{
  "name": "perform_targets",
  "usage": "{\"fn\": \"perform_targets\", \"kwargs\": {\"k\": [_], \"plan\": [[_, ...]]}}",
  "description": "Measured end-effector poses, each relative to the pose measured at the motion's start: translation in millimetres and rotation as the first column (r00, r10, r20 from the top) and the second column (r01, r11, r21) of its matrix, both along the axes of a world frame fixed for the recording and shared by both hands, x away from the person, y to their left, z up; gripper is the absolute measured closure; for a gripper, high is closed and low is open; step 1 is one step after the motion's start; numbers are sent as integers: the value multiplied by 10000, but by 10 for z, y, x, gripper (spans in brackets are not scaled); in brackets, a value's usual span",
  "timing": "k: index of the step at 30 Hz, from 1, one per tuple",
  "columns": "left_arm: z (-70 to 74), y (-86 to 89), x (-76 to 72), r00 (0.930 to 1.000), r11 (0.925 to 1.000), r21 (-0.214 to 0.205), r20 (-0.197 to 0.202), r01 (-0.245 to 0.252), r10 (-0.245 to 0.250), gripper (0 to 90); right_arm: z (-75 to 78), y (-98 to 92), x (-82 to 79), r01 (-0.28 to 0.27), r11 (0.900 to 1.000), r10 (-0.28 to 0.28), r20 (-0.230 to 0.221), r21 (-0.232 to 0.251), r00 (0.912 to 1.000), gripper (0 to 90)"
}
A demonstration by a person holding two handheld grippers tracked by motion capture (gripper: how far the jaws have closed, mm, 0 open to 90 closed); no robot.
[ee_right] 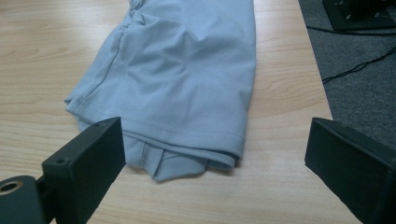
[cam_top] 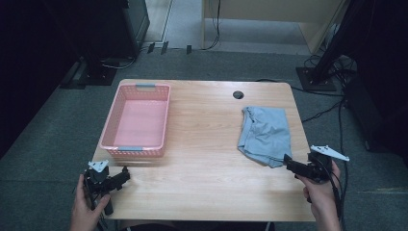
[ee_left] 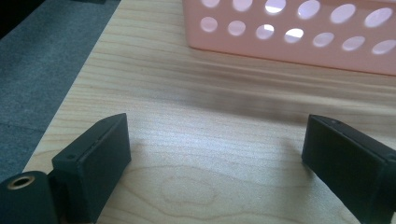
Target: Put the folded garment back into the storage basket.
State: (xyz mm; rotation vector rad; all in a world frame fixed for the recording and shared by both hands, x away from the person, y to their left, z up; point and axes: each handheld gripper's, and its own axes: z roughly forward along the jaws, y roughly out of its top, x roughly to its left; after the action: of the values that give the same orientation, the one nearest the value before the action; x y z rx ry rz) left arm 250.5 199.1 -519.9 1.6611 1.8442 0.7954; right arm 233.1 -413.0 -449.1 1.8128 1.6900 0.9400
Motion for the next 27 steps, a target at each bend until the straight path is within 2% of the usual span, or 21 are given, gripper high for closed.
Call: {"fn": "perform_targets", "kwargs": {"k": [4,9,15,20,27], "plan": [[0,0,0,10000,10000,0,3,-2,2,83,27,30,71,11,10000,-11,13,-53,10000,54],[0,0,0,10000,10000,-1,0,2,-2,82,82,91,153,-123,9999,126,240,-121,9996,54],[-1,-2,1,10000,10000,-14,21,-7,7,83,129,157,256,-254,9996,251,252,90,9994,54],[-1,-3,2,10000,10000,-15,19,-6,6,83,146,240,331,-360,9993,358,341,51,9988,52],[-1,-3,2,10000,10000,-14,21,-9,9,83,147,351,431,-546,9985,545,209,40,9983,50]]}}
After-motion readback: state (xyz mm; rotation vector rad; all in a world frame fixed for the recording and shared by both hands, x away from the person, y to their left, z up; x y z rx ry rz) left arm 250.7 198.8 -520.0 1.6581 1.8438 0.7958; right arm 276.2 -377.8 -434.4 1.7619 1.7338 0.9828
